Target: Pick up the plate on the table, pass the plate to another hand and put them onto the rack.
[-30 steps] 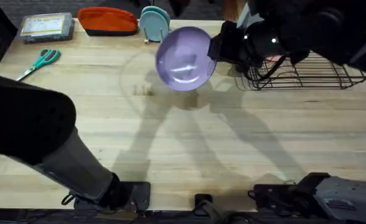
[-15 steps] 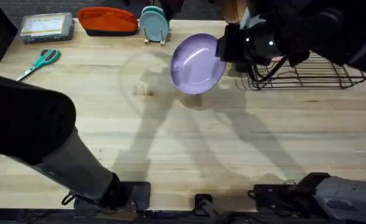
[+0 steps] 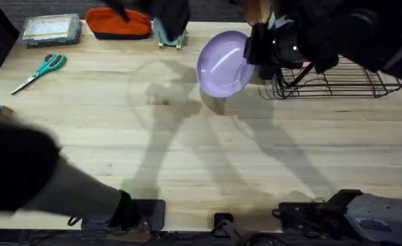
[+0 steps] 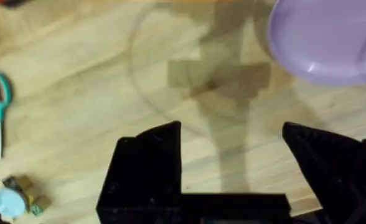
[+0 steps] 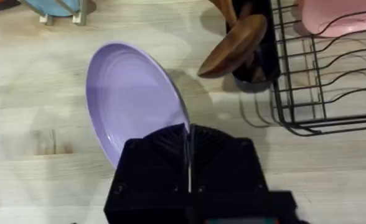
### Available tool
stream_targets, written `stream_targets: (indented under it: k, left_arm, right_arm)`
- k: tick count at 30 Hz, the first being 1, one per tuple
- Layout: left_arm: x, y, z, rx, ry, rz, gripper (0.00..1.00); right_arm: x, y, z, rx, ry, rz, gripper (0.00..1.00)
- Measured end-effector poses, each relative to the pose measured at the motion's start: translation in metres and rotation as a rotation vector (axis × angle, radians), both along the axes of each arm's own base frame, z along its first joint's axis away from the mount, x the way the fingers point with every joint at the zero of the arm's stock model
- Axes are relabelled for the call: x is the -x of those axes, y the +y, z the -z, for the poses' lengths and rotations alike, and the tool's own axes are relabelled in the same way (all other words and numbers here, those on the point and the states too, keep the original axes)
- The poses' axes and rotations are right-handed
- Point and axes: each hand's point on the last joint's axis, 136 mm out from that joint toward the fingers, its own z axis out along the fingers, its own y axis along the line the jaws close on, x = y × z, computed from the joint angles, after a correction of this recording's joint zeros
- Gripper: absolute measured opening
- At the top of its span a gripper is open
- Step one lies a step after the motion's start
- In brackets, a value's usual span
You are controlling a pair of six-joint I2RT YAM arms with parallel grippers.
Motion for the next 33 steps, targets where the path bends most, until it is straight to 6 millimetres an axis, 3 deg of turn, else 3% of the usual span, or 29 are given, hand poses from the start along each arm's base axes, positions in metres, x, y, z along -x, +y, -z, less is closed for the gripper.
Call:
stream_targets:
  k: [8,17,21,25,30,31,33]
  left_arm:
    - [0.055,0.044,0.02,-0.003,-0.02,-0.096,0.995]
    - [0.097,0.056,0.04,0.008,-0.095,-0.121,0.994]
    - [0.097,0.056,0.039,0.016,-0.148,-0.121,0.994]
    - [0.092,0.055,0.041,0.018,-0.156,-0.12,0.995]
    - [0.08,0.045,0.046,0.067,-0.152,-0.097,0.995]
    - [0.069,0.028,0.048,0.148,-0.143,-0.058,0.995]
    - [0.062,0.015,0.05,0.212,-0.136,-0.022,0.995]
  right_arm:
    - [-0.001,-0.001,0.0,0.011,-0.004,-0.004,0.03]
    - [-0.001,-0.001,-0.001,0.033,-0.006,-0.026,0.031]
    - [0.0,-0.002,-0.002,0.066,-0.012,-0.065,0.031]
    - [0.006,-0.006,-0.02,0.096,-0.057,-0.121,0.03]
    - [0.019,-0.017,-0.061,0.135,-0.169,-0.19,0.03]
    - [0.026,-0.034,-0.086,0.178,-0.245,-0.17,0.03]
    - [0.031,-0.048,-0.102,0.213,-0.297,-0.141,0.03]
